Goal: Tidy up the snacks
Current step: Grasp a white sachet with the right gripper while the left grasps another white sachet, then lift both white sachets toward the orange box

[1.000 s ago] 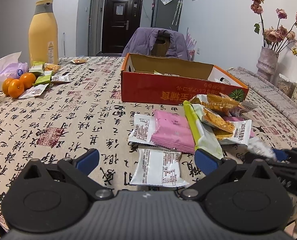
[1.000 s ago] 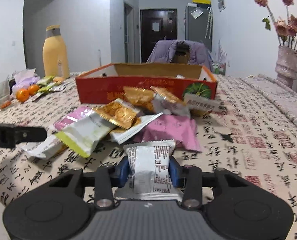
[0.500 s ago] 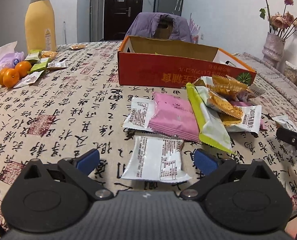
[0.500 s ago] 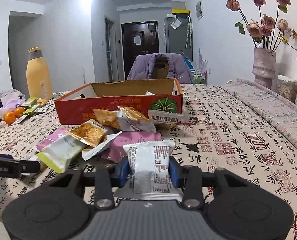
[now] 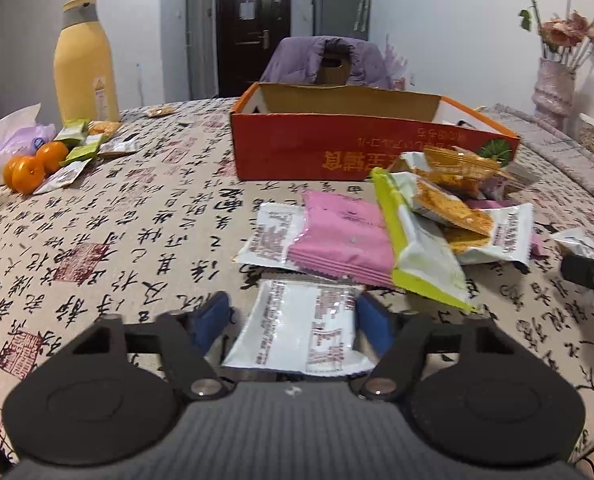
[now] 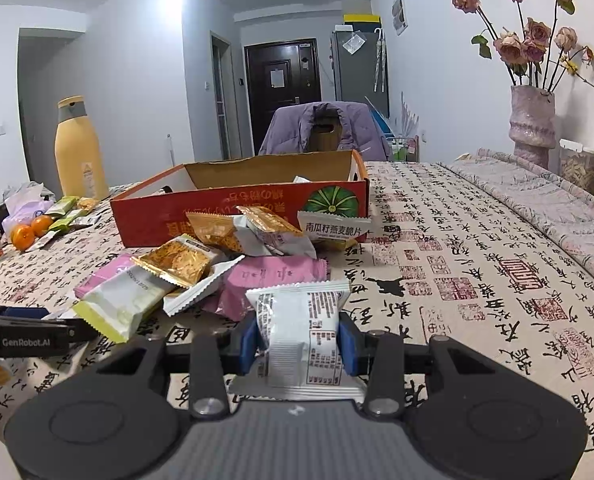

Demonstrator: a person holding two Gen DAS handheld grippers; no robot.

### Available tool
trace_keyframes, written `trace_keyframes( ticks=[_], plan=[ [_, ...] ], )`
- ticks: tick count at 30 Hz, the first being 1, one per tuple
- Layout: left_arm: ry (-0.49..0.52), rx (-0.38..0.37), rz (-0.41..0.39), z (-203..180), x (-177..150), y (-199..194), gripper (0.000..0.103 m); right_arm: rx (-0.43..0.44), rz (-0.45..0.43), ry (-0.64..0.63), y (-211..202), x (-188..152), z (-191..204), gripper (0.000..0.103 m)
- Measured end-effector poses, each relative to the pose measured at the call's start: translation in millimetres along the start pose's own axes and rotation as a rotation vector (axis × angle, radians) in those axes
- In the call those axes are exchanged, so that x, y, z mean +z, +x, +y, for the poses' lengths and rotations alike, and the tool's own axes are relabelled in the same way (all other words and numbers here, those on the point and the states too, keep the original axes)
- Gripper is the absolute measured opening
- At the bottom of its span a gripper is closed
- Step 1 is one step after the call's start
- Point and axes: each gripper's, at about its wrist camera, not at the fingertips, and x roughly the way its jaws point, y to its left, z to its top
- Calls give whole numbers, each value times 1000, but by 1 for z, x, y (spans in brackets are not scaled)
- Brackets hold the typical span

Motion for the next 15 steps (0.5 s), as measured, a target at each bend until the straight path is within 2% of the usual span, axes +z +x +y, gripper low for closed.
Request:
trace_keyframes(
  ticks=[1,4,15],
  plan=[
    [7,-12,-5,-1,0,-1,50,1,1,1,0,0,0,40],
    [28,-27,-14,-3,-3,-4,46,6,5,1,1,-1,0,40],
    [51,-46,-46,-1,-7,-20,43,21,4,-2,1,-1,1,40]
  ],
)
